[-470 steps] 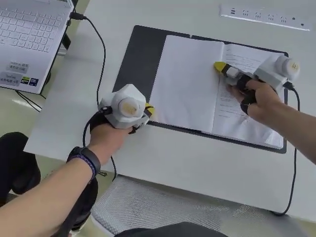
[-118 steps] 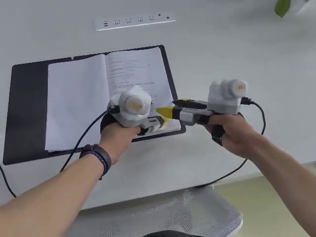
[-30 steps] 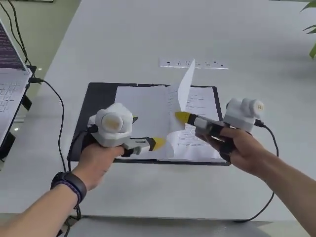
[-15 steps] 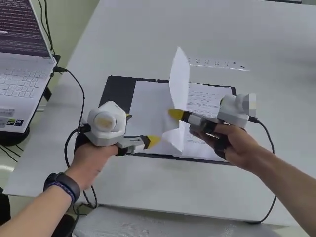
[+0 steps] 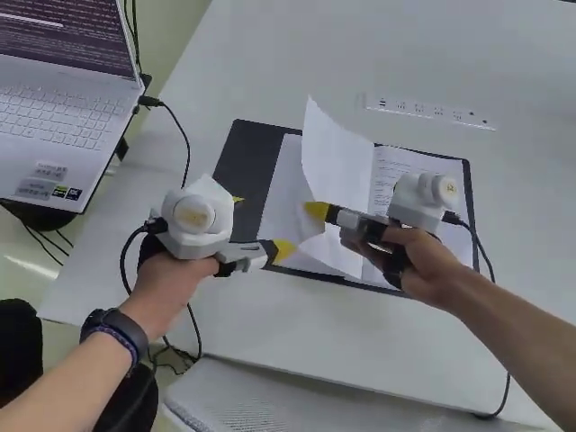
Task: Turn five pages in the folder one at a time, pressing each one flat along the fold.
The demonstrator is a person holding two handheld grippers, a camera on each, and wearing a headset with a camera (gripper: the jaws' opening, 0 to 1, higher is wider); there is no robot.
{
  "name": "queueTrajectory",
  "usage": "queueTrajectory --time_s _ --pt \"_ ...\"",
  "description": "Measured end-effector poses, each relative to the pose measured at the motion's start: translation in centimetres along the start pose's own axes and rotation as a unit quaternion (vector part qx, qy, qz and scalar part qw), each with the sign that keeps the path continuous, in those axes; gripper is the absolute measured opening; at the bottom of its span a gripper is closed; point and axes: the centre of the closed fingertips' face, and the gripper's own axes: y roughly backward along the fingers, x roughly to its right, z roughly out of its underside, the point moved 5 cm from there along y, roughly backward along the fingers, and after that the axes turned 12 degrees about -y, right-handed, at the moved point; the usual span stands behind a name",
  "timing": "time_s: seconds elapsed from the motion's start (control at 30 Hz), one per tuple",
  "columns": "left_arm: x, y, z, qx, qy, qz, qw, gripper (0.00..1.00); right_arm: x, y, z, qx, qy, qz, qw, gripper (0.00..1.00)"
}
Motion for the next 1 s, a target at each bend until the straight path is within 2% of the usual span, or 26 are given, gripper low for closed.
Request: queueTrajectory --time_s 0.3,0.47,0.53,0.63,0.73,0.8,1.0 --pt "-1.0 0.1 1.2 -0.006 0.020 -0.006 0.9998 0.67 1.4 -3.0 1.4 -0.021 -0.026 0.015 0.9993 0.00" --pt "-1.3 -0.4 1.5 -0.011 0.026 -0.004 0.9996 0.67 2.3 -4.3 2.1 -0.028 -0.037 0.037 0.9982 0.00" --pt "-1.4 -0.6 1.6 -0.013 0.023 -0.003 0.9996 0.67 3.4 -4.5 2.0 -0.027 -0.044 0.047 0.9976 0.00" --pt "-1.6 -0.8 1.8 -0.017 0.023 0.000 0.9996 0.67 3.9 -4.8 2.4 -0.021 -0.049 0.063 0.9966 0.02" --pt "-1.8 -1.3 2.0 -0.021 0.025 0.002 0.9995 0.67 4.2 -5.3 2.8 -0.024 -0.050 0.074 0.9957 0.12" --pt "-1.9 -1.5 2.0 -0.021 0.026 0.004 0.9994 0.66 4.9 -5.3 2.7 -0.025 -0.049 0.075 0.9957 0.16" --pt "-2.3 -2.7 2.1 -0.025 0.021 0.009 0.9994 0.58 4.9 -5.3 2.5 -0.018 -0.057 0.069 0.9958 0.16"
